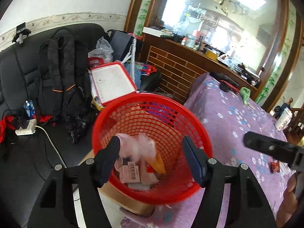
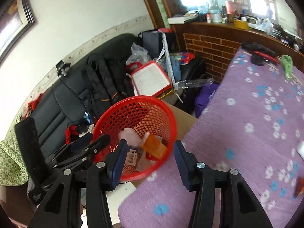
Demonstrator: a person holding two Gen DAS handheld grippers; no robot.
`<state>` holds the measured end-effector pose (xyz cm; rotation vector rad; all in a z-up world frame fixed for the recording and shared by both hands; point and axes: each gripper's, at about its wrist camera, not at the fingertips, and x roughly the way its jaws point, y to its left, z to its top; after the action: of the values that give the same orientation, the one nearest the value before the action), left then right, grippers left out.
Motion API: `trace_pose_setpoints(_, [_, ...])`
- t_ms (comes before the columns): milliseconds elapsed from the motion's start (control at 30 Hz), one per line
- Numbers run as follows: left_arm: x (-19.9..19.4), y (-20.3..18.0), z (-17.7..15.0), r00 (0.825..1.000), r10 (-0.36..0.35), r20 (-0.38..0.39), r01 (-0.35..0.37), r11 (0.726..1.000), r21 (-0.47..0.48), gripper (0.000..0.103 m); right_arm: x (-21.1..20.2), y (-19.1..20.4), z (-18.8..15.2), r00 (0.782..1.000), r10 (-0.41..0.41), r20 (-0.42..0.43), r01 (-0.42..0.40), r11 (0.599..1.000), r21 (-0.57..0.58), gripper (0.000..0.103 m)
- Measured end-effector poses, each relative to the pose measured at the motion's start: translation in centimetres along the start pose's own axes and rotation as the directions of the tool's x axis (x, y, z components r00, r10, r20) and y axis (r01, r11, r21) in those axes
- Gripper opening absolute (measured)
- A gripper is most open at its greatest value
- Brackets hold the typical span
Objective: Collect trash
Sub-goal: 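Carry bag and orange box to the red basket and open both tools, then grasp the red-brown snack packet with left tool while right tool grasps white-blue medicine box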
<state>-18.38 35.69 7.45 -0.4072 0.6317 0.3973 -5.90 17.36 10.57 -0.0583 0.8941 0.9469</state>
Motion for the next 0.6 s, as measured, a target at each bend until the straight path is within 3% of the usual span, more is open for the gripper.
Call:
trace_pose_setpoints(167, [-1.1, -4.6, -1.4, 0.998, -0.068, 0.0, 0.068, 0.995, 0.071, 0.067, -5.2, -3.1, -3.6, 0.998, -0.05, 0.044, 0.048, 0.998, 0.036, 0.057])
trace_pose_setpoints(367, [-1.3, -13.0, -3.2, 0.986, -0.16, -0.036, 0.164, 0.966, 0.199, 0.067, -11.6, -9.1, -7.7, 0.987, -0.128, 0.093, 0.116, 0.985, 0.13, 0.057])
trace_pose_setpoints(600, [-0.1, -22.7, -6.2, 0.96, -0.248, -0.127, 0.277, 0.902, 0.332, 0.072, -19.8, -19.5, -12.0, 0.955, -0.264, 0.137, 0.208, 0.922, 0.327, 0.058])
